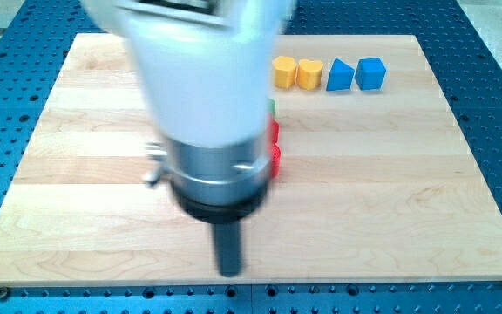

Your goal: Move the red blocks diagonal to each other

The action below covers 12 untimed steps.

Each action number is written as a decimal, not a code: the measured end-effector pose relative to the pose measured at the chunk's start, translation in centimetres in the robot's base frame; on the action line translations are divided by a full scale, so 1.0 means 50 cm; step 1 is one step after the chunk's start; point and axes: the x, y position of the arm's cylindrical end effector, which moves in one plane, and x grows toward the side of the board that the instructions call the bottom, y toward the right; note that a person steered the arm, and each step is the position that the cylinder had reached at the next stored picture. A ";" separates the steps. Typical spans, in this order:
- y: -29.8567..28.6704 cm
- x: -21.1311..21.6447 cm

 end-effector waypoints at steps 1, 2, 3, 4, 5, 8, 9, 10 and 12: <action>0.158 -0.042; 0.220 -0.180; 0.147 -0.300; 0.048 -0.302; -0.074 -0.302; -0.057 -0.267; 0.065 -0.247; 0.154 -0.249; 0.043 -0.328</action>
